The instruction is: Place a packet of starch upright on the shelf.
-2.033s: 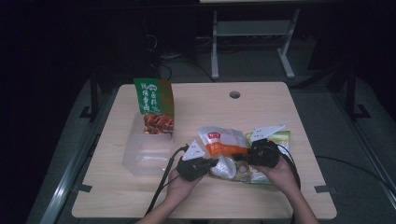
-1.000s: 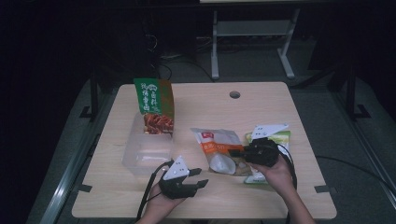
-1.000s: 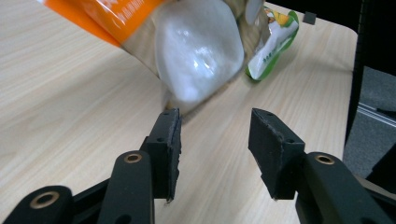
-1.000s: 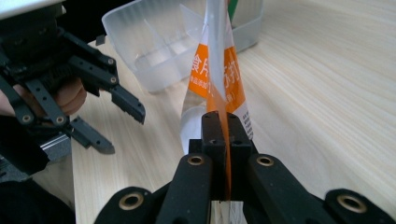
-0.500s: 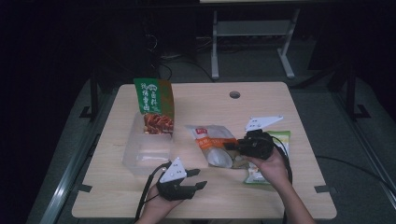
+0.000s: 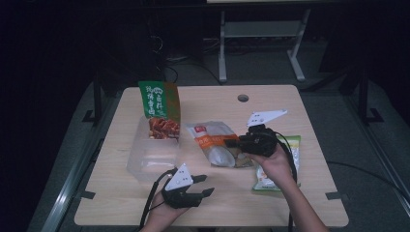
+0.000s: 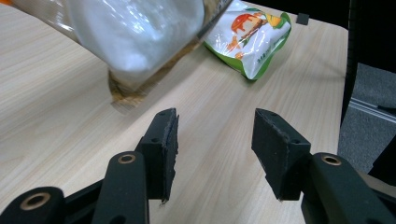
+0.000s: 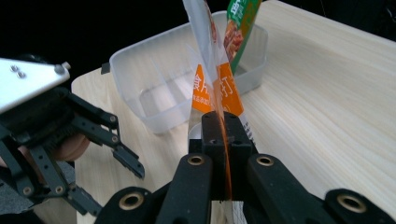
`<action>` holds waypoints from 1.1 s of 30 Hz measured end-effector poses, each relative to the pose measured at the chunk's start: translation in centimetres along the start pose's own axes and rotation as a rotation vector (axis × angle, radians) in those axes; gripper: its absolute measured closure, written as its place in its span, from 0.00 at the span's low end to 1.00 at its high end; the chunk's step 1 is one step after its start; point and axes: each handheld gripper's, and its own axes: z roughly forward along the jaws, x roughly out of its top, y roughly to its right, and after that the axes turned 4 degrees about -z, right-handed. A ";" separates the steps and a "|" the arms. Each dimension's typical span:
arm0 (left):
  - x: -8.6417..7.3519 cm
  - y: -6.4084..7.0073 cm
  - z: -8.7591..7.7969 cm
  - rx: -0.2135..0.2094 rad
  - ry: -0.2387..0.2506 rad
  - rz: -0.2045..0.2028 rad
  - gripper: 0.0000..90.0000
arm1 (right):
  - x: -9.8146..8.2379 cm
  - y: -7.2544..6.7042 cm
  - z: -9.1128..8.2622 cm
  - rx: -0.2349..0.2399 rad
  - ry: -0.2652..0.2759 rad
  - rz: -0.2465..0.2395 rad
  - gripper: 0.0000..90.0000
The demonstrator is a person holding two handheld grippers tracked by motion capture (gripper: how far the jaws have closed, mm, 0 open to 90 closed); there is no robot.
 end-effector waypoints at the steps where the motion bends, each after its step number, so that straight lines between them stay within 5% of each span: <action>1: 0.0 0.0 0.0 0.000 -0.002 0.001 0.56 | 0.3 -0.1 0.1 0.004 -0.001 -0.002 1.00; 33: 0.0 0.5 0.0 -0.014 0.002 0.019 0.55 | 8.2 -1.1 4.8 0.085 0.007 -0.067 1.00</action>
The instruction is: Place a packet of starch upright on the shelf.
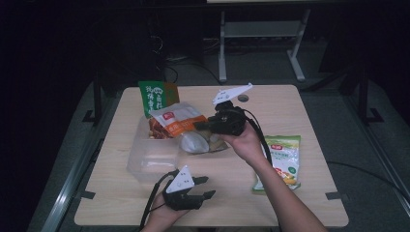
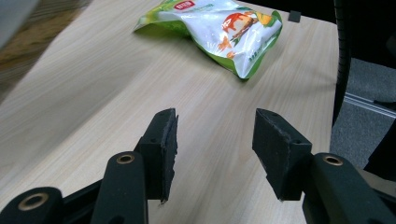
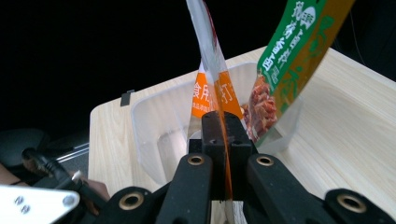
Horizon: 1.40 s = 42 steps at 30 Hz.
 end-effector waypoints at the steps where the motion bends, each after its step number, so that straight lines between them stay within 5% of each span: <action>1: 0.0 0.0 0.0 -0.001 0.000 0.001 0.55 | 0.2 0.0 0.3 0.003 0.004 -0.004 1.00; 13: 0.1 -0.1 -0.3 0.003 -0.010 0.032 0.55 | 2.5 -0.2 3.8 0.036 -0.001 -0.022 1.00; 25: -0.1 -0.4 -0.4 -0.003 -0.006 0.003 0.55 | 4.0 -0.1 8.3 0.074 -0.001 -0.018 1.00; 42: -0.2 -0.5 -0.7 -0.001 0.005 -0.007 0.54 | 4.0 0.6 15.0 0.131 -0.056 0.014 1.00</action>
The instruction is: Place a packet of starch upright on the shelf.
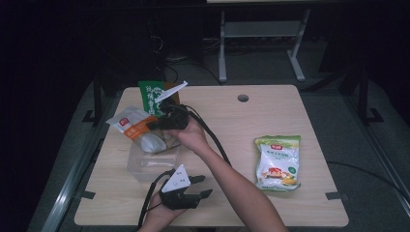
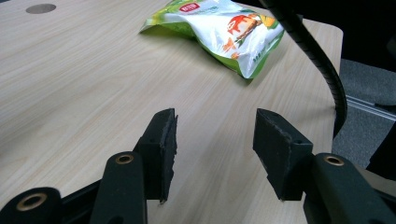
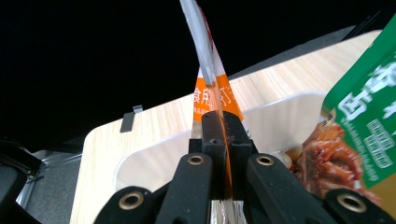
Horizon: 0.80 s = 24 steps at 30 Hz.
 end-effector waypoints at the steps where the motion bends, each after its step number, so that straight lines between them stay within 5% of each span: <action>1: 0.0 0.0 0.0 0.000 0.000 0.003 0.54 | -0.2 0.2 0.3 0.003 -0.006 0.004 1.00; 9: 0.0 0.0 0.0 0.001 -0.007 0.007 0.54 | -1.8 1.2 1.6 -0.002 -0.045 0.043 0.99; 19: 0.0 0.2 0.2 0.000 -0.008 0.013 0.54 | -1.2 1.1 1.4 -0.076 -0.199 -0.044 0.93; 24: 0.0 0.2 0.2 -0.004 -0.009 0.016 0.54 | -1.6 1.3 2.3 -0.074 -0.269 -0.061 0.89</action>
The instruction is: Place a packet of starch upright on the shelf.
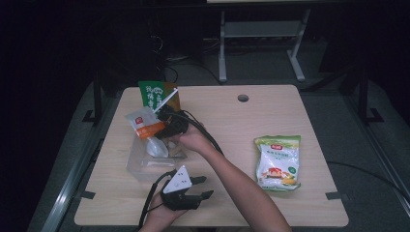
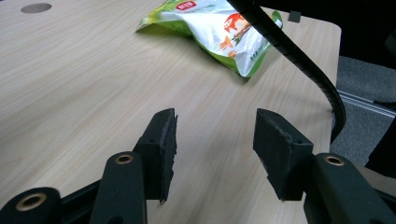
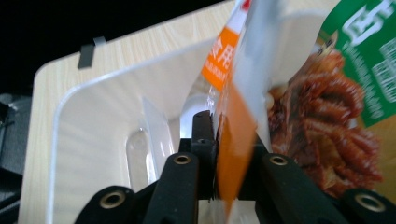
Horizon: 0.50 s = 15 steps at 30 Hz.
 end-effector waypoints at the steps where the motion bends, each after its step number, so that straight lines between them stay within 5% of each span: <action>1: 0.0 0.0 0.0 0.001 0.003 0.000 0.54 | -0.1 0.1 0.3 0.001 -0.012 -0.001 0.88; 6: 0.0 0.0 0.0 -0.002 -0.002 -0.001 0.54 | -0.3 0.4 1.2 0.028 -0.060 0.010 0.85; 9: 0.0 0.0 0.1 -0.003 -0.002 0.001 0.54 | -0.5 0.5 1.4 0.035 -0.079 0.008 0.94; 15: 0.0 0.1 0.1 -0.002 -0.002 0.003 0.54 | -0.7 0.1 1.0 0.054 -0.011 0.014 1.00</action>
